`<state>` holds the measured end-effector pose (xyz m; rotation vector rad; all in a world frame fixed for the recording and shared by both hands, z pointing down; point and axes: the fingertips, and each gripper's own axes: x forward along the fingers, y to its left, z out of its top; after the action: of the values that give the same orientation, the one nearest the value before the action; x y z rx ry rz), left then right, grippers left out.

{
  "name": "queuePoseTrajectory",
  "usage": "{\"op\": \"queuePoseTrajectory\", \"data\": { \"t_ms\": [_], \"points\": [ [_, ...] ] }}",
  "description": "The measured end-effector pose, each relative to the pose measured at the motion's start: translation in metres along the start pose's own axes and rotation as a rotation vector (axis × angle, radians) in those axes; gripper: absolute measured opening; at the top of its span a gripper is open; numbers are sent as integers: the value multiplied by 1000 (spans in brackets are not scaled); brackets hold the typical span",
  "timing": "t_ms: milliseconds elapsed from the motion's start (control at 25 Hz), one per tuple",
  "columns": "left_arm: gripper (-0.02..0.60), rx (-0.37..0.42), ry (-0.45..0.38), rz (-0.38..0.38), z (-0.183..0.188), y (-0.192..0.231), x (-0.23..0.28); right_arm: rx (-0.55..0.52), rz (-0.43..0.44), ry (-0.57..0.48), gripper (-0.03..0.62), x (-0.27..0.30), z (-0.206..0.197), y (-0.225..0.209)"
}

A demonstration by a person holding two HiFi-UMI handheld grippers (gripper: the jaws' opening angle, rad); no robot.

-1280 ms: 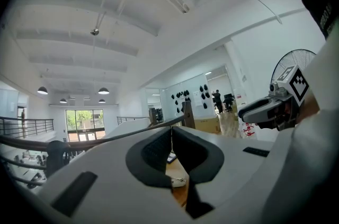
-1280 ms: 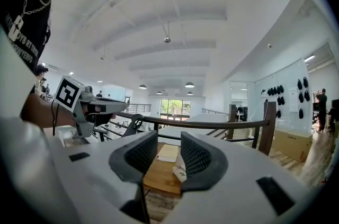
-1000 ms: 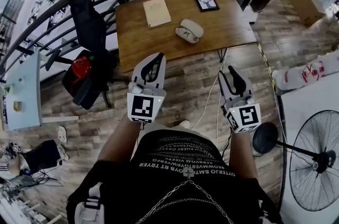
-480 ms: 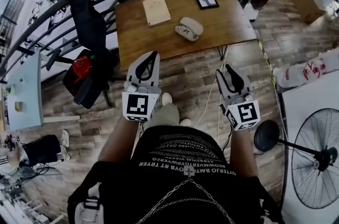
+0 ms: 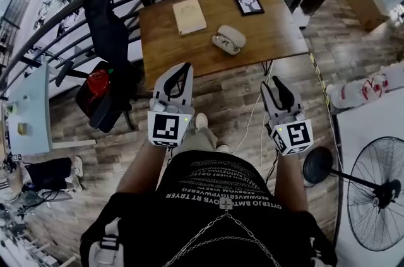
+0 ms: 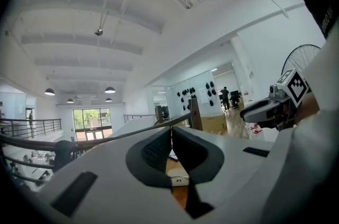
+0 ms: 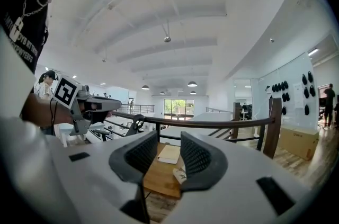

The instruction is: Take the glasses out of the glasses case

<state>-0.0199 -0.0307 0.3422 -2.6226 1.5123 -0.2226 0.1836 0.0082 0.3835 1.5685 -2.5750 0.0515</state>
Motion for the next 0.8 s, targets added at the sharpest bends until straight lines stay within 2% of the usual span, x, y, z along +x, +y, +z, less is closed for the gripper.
{"op": "queuePoseTrajectory", "data": {
  "t_ms": [240, 800],
  "points": [
    [29, 25, 1, 10, 0, 10, 9, 1, 10, 9, 132, 15, -2, 3],
    [29, 56, 21, -58, -9, 32, 54, 14, -2, 48, 132, 59, -4, -12]
  ]
}}
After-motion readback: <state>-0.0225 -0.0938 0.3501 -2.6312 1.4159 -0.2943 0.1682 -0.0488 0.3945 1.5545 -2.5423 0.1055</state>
